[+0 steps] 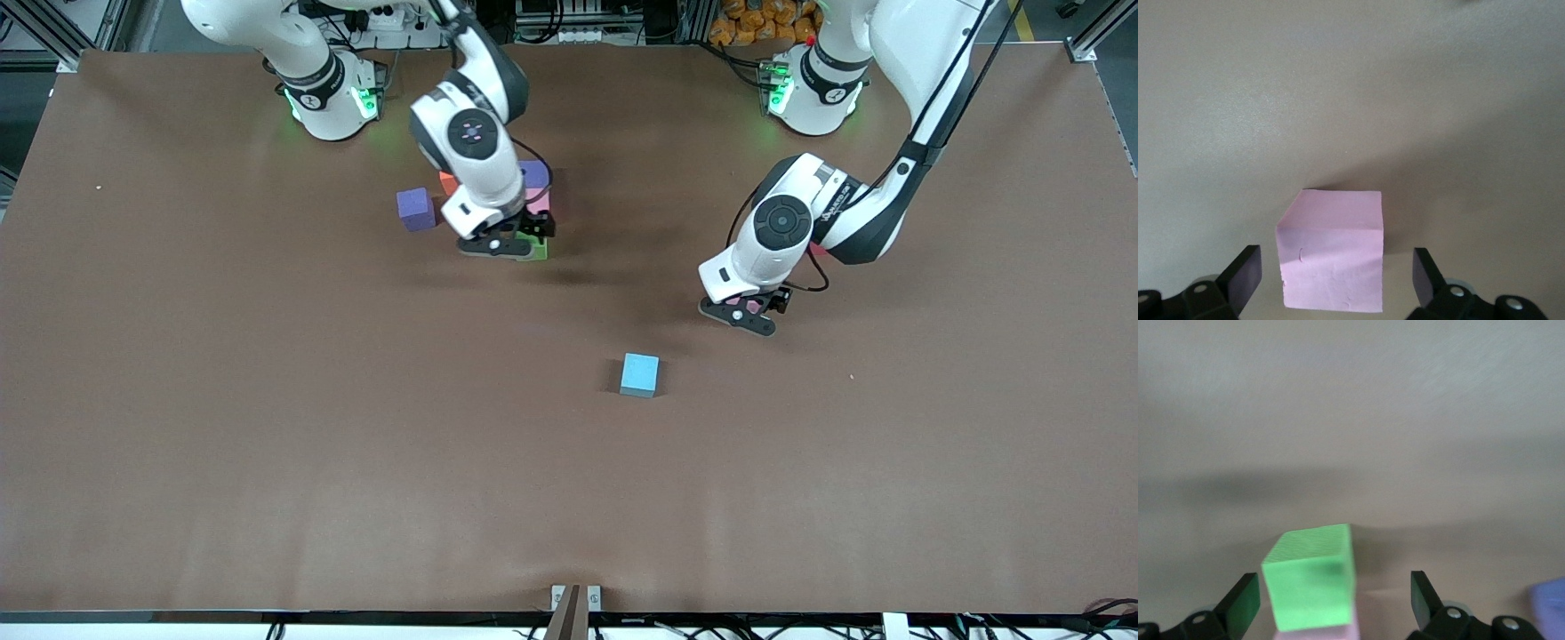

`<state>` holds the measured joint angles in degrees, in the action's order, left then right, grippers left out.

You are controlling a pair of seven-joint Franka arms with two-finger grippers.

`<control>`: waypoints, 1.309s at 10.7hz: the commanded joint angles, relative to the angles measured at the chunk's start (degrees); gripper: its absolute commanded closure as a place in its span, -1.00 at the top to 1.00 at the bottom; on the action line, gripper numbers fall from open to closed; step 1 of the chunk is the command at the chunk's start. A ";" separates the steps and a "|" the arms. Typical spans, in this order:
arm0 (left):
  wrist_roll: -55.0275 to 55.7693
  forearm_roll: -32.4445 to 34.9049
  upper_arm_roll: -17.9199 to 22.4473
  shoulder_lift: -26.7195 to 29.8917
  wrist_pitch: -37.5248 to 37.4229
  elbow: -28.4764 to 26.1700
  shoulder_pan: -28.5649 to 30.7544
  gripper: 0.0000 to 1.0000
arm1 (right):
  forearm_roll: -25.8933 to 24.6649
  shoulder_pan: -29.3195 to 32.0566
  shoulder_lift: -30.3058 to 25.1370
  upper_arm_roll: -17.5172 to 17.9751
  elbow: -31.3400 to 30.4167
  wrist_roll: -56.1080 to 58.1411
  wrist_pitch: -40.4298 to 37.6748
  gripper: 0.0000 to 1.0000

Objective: Arrange blocks into number 1
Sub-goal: 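Place the green cube in line with the right gripper while the left grasps pink, then grasp the purple cube with the right gripper while the left carries pink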

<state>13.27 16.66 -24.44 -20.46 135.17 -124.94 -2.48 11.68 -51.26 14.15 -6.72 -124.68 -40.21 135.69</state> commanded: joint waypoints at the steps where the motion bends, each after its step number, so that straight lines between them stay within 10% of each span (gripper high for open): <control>1: -1.23 1.35 -0.17 -0.80 0.88 0.14 0.45 1.00 | -1.22 6.76 -6.84 0.40 -4.33 14.65 -5.52 1.00; 5: -1.23 1.35 -0.08 -3.09 2.72 0.14 1.07 1.00 | -1.40 11.78 -8.18 0.48 -12.15 36.23 -4.57 1.00; 9: -0.01 1.18 0.09 -4.49 4.84 -0.21 1.07 -0.95 | -0.96 13.46 -8.79 0.48 -16.73 38.10 -4.39 1.00; 14: 19.80 1.27 -4.71 -2.13 4.49 -1.61 -0.16 -1.00 | 2.27 14.52 -8.44 0.40 -18.76 37.58 -4.82 1.00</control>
<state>25.04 16.68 -26.11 -24.13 138.85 -125.03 -2.10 11.70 -37.93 7.86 -7.10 -141.62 -2.93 130.76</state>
